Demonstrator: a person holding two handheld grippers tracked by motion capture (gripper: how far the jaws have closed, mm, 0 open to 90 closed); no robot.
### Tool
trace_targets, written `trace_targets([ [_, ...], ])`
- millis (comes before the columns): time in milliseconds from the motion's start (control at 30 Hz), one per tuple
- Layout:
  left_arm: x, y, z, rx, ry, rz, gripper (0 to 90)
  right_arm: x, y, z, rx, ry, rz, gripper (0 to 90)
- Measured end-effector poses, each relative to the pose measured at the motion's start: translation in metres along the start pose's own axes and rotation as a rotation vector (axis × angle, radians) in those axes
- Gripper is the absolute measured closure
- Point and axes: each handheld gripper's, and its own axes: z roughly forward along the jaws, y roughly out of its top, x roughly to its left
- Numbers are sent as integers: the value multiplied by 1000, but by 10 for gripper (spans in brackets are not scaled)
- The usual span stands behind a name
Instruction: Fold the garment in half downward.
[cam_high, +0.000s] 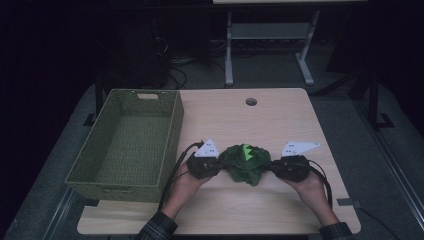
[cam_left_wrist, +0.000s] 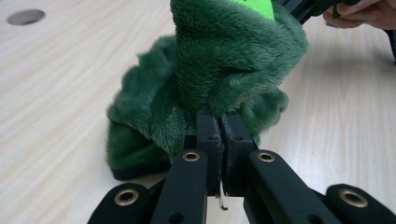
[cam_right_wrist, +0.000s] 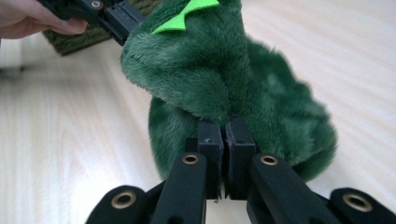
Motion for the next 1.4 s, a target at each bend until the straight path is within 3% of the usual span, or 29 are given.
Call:
trace_targets([
  [333,-8,-20,15,64,-22,4,878,8,-20,4,26,16,15,866],
  [600,-9,-24,31,124,-3,50,876,5,-28,20,84,10,24,865],
  [767,-10,-25,37,128,6,50,869,7,-34,27,95,8,30,857],
  [867,-10,-23,34,120,6,49,849,9,-33,26,90,3,25,778],
  [1067,-15,-20,20,76,4,29,707,16,-30,11,38,6,29,580],
  [1200,-20,-22,11,72,4,14,646,23,-31,2,35,14,34,484],
  [1333,-26,-24,-1,80,-1,4,593,28,-35,-10,18,18,51,486],
  [1400,-28,-24,-8,75,0,-1,584,29,-36,-16,5,15,57,565],
])
